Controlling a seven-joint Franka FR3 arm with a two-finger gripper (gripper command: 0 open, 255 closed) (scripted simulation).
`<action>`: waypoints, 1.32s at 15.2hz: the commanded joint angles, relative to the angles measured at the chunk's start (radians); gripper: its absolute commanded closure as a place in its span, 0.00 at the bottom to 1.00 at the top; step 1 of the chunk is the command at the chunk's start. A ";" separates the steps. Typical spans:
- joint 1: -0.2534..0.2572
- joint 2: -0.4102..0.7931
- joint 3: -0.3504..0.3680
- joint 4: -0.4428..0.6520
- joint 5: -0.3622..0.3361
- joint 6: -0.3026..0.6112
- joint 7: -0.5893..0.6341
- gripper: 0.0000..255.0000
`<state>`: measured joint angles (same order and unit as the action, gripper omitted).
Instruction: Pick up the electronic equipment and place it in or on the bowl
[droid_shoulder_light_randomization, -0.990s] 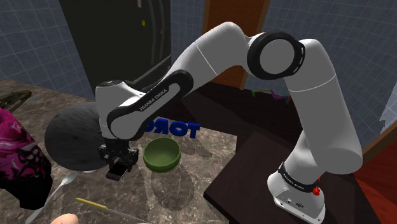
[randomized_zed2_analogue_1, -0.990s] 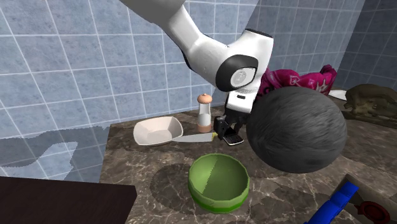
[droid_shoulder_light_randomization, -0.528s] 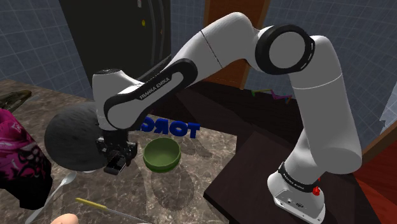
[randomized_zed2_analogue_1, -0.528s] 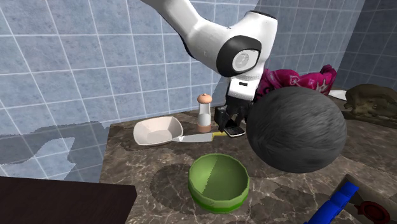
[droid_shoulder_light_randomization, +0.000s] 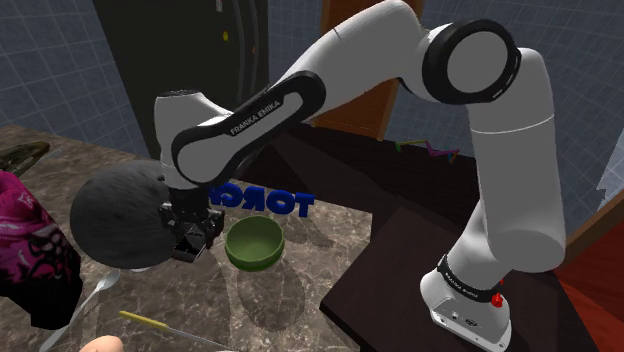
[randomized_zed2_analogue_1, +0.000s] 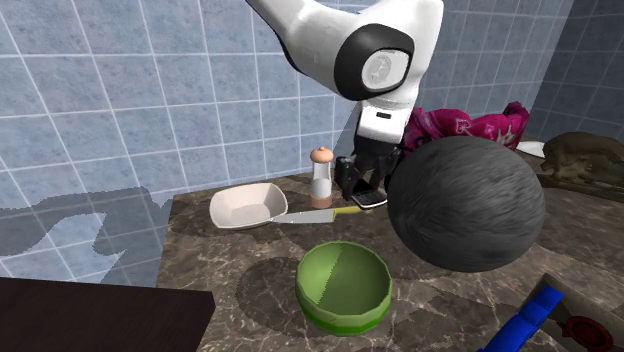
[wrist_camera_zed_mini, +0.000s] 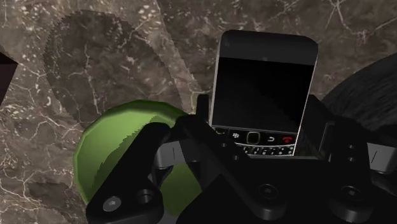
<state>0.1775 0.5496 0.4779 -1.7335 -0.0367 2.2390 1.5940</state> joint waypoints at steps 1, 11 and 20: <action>-0.050 -0.060 0.010 -0.089 0.026 0.025 -0.042 1.00; -0.253 -0.302 0.028 -0.407 0.163 0.085 -0.284 1.00; -0.232 -0.208 0.006 -0.427 0.121 0.192 -0.271 1.00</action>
<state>-0.0569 0.3305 0.4871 -2.1584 0.0888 2.4182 1.3215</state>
